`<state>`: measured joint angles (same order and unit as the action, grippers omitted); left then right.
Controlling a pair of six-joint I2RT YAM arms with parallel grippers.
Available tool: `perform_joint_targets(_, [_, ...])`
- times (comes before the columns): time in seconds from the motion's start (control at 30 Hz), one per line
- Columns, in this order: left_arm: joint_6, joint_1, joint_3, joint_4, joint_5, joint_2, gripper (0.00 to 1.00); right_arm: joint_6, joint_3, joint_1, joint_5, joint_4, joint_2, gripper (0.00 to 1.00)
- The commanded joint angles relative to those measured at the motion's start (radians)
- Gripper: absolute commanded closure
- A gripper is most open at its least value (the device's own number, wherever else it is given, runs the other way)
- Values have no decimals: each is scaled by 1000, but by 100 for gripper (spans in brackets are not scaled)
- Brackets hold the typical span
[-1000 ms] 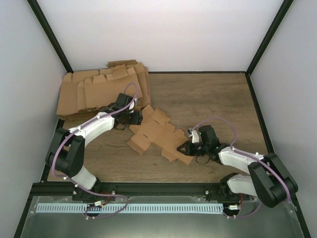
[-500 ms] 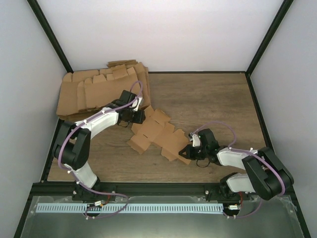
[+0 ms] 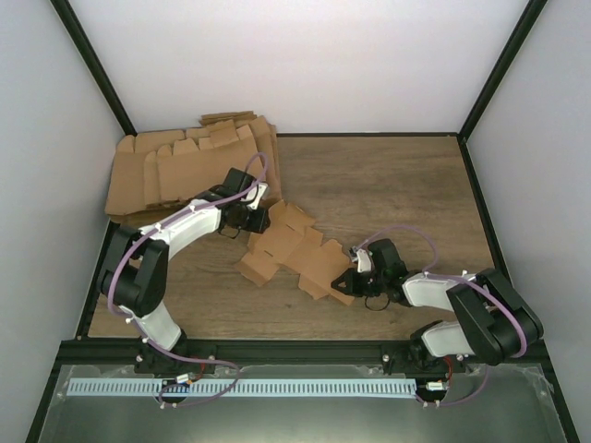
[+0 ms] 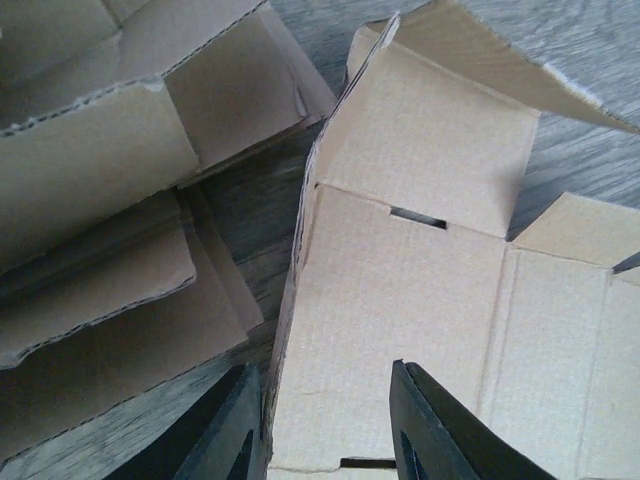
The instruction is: Fold the paper box
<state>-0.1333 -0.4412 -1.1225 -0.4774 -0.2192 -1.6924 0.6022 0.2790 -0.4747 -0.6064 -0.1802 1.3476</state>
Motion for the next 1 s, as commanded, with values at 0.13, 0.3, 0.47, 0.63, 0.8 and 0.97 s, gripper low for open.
perform_joint_targets(0.13, [6,-13,-29,-52,170,-21,58,-18,15,-8,17,28,5,99])
perform_joint_targets(0.3, [-19,-13,-36,-70,264,-26,51,-26,25,-8,10,36,12,99])
perform_joint_targets(0.47, [-5,-12,-39,-59,173,-34,61,-26,26,-8,12,38,10,99])
perform_joint_targets(0.63, [9,-14,-45,-54,75,-18,87,-26,30,-8,12,41,11,99])
perform_joint_targets(0.8, [7,-29,-47,-84,98,12,96,-25,45,-8,10,42,17,99])
perform_joint_targets(0.97, [44,-115,-71,-143,236,72,96,-54,97,-7,21,94,5,99])
